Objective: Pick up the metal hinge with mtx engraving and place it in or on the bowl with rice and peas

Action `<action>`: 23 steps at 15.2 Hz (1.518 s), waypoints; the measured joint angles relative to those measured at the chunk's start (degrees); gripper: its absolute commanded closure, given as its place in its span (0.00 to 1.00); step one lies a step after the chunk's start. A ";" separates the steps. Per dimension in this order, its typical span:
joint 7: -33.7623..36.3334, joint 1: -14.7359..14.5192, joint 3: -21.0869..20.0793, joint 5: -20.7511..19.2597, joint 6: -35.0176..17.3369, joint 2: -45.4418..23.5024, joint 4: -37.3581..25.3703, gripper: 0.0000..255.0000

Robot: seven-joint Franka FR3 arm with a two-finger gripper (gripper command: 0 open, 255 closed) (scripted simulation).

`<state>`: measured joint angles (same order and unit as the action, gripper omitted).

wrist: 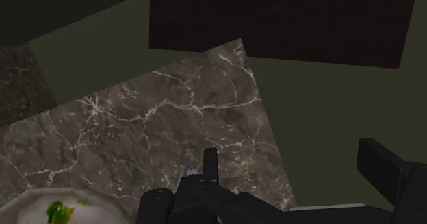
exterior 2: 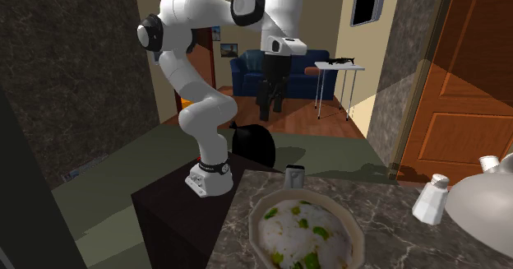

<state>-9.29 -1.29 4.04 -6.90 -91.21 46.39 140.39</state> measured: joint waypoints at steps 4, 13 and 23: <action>5.75 2.26 -0.14 1.15 -3.96 -3.53 0.06 0.00; 28.61 10.82 0.65 5.06 -20.04 -19.47 -2.27 0.00; 30.43 11.49 0.98 5.31 -27.18 -22.23 1.81 0.00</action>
<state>21.14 10.20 5.02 -1.59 -118.39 24.16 142.20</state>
